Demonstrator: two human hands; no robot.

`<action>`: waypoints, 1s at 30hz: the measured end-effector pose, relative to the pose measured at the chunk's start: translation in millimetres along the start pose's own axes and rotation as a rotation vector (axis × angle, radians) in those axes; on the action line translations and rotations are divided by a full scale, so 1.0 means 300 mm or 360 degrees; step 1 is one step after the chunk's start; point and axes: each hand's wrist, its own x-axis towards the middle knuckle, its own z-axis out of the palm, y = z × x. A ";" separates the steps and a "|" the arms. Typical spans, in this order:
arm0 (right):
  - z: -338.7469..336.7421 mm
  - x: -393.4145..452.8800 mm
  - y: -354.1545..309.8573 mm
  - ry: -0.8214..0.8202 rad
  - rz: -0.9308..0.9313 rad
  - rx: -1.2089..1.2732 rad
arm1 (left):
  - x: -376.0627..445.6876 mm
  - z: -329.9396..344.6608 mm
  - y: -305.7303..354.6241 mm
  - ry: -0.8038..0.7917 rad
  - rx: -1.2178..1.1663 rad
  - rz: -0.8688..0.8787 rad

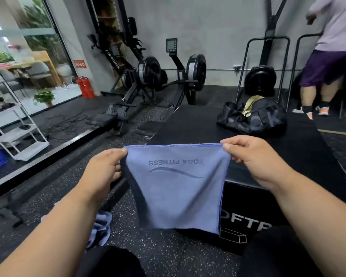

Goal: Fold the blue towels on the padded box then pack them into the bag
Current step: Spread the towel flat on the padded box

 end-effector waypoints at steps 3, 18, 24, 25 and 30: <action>0.058 -0.057 0.004 0.0011 0.0068 0.0198 | -0.051 -0.015 -0.002 0.0065 -0.0101 -0.0067; 0.341 -0.252 -0.017 -0.0176 0.0241 0.0387 | -0.320 0.223 -0.029 -0.0361 -0.0156 -0.0033; 0.378 -0.285 -0.028 -0.0212 0.0234 0.0367 | -0.365 0.211 -0.030 -0.0335 0.0055 0.0102; 0.380 -0.288 -0.035 -0.0218 0.0242 0.0398 | -0.366 0.206 -0.031 -0.0338 0.0063 0.0122; 0.382 -0.285 -0.052 -0.0260 0.0355 0.0652 | -0.375 0.186 -0.034 -0.0384 0.0077 0.0257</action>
